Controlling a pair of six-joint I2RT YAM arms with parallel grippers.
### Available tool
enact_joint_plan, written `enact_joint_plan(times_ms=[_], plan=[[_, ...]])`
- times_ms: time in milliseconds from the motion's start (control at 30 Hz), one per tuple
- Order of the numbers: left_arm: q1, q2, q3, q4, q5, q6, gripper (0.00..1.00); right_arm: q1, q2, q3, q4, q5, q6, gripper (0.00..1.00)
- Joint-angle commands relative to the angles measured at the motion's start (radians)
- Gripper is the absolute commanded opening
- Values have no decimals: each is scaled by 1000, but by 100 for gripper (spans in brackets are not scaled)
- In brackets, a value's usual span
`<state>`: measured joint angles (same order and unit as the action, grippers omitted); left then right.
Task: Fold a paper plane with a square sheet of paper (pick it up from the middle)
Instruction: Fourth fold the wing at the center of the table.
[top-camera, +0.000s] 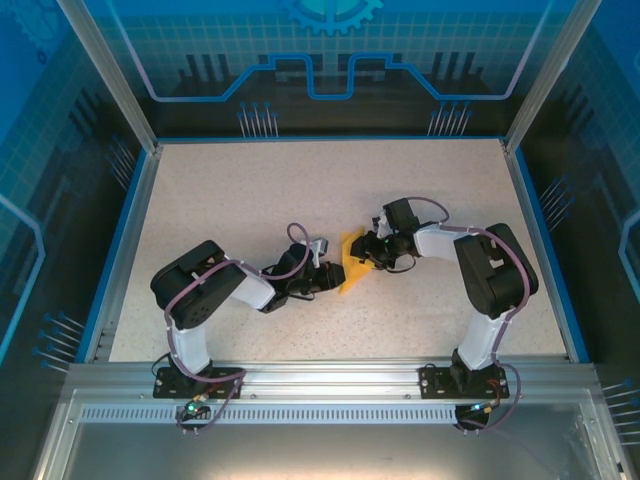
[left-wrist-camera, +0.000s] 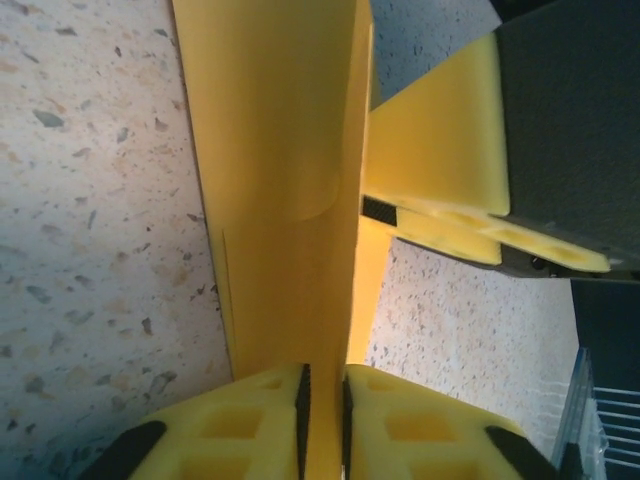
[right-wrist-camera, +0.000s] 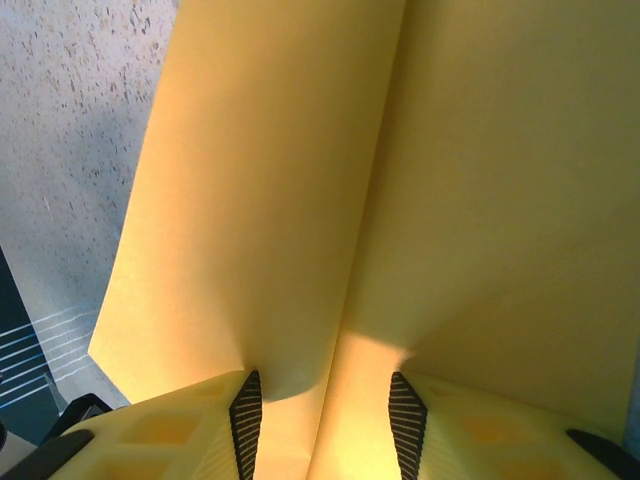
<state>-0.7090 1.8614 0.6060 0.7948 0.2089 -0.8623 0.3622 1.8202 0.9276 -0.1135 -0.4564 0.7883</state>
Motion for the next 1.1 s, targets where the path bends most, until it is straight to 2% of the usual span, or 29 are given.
enact_joint_plan(times_ms=[0,133,267,500,700,867,1067], plan=[[9,-32,-6,-46,18,9,26,15,34,9,-60,39,3,43],[14,-73,-5,-71,20,11,31,18,47,19,-97,75,-8,43],[17,-109,-3,-114,1,28,32,24,58,26,-132,117,-12,43],[22,-79,49,-145,21,31,40,28,74,29,-144,145,8,43],[29,-71,69,-161,12,31,39,36,89,46,-186,181,14,44],[34,-121,36,-153,-33,31,37,48,98,65,-234,241,32,43],[33,-144,5,-62,-12,24,36,63,104,79,-274,293,41,42]])
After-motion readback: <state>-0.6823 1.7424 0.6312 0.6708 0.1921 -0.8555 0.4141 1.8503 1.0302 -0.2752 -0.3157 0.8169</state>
